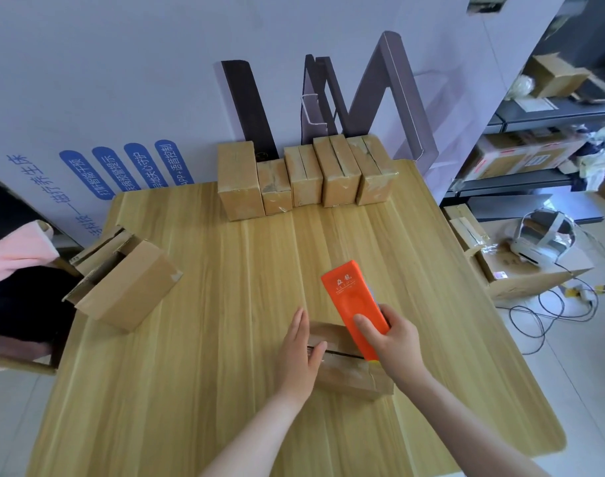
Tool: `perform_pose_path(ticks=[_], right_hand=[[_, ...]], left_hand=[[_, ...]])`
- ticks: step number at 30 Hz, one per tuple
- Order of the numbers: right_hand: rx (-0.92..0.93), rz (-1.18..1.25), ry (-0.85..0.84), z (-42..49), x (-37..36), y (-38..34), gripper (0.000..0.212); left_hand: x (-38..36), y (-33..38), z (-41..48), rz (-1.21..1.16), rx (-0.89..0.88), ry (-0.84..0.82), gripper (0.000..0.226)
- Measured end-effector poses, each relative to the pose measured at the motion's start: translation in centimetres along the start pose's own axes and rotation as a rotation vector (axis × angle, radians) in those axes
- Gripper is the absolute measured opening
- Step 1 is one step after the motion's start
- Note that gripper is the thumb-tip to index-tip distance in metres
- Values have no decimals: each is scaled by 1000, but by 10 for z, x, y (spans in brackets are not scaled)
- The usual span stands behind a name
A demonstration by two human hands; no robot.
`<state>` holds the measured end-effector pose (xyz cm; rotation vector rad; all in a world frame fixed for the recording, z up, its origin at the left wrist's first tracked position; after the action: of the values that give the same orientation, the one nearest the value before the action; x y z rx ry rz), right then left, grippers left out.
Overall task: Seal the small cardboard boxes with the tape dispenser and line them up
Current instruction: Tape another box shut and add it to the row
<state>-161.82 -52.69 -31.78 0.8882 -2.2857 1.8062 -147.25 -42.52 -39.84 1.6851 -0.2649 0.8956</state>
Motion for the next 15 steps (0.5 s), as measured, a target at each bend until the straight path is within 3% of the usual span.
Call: perform_pose_path(ticks=[7, 15], right_hand=[[-89, 133, 17, 5, 8, 9, 33], [-63, 126, -9, -1, 7, 7, 28]], left_hand=[[-4, -18, 1, -360, 222, -56, 75], [-14, -35, 1, -593, 472, -85, 70]])
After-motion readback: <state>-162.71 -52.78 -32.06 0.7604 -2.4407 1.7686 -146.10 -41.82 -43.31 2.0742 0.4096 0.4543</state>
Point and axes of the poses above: each hand's wrist, its own z-axis towards the middle knuckle, its own x-axis out of the back of the hand, y = z × x, the point moved 5 cm from there along z, towards the middle knuckle, and after that the axes turned 6 degrees about -x, right-handed, at the moved point
